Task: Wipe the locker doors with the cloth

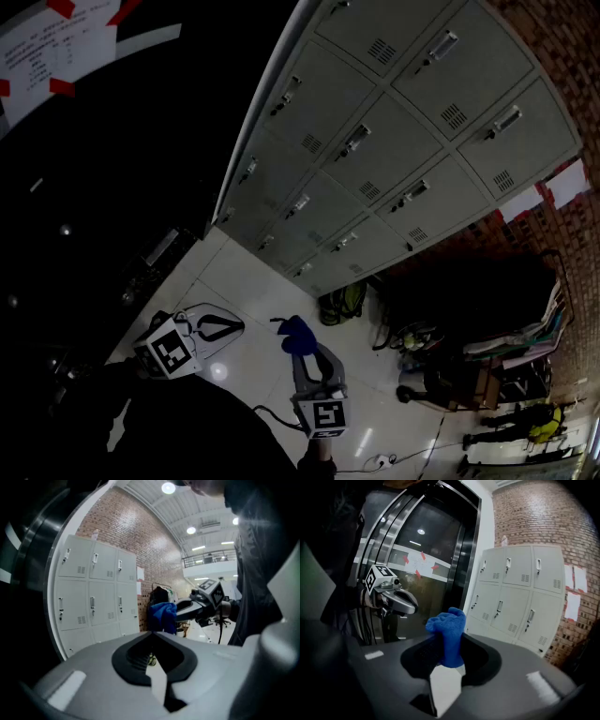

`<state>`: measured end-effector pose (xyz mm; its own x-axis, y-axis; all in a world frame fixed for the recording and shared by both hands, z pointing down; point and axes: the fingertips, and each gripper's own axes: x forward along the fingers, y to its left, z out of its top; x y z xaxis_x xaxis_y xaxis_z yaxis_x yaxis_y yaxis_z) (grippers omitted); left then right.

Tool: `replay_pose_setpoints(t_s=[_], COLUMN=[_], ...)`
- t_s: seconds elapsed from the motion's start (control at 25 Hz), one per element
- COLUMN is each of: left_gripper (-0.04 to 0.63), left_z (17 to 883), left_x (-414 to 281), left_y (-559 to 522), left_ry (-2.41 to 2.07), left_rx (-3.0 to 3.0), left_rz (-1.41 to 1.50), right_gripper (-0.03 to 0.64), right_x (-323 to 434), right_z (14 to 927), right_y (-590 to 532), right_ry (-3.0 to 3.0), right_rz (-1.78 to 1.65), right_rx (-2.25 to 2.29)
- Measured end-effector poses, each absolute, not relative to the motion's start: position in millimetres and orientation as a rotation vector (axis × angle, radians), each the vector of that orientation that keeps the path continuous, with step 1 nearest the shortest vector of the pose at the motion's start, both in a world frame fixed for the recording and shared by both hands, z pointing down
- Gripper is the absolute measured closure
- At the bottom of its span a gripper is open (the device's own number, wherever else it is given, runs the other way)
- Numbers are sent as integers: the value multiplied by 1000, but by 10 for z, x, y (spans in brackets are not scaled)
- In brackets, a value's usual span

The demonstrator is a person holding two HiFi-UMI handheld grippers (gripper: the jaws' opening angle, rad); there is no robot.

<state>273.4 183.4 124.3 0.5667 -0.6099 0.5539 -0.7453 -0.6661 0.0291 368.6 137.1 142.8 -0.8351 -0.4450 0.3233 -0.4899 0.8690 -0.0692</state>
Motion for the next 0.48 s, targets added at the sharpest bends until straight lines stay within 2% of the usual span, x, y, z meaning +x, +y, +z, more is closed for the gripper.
replay_pose_setpoints(t_s=[0.28,0.48], left_gripper=[595,595], left_z=[984,895], left_x=[1601,1041], left_y=[1573,1447], left_ry=[-1227,-1333], left_rx=[2520,2504], left_rz=[685,633], right_gripper=[503,503], right_x=[2699,2155], right_z=[1039,957], right_y=[833,511], right_ry=[-2762,-2751], right_rz=[87,-31], right_rx=[715,665])
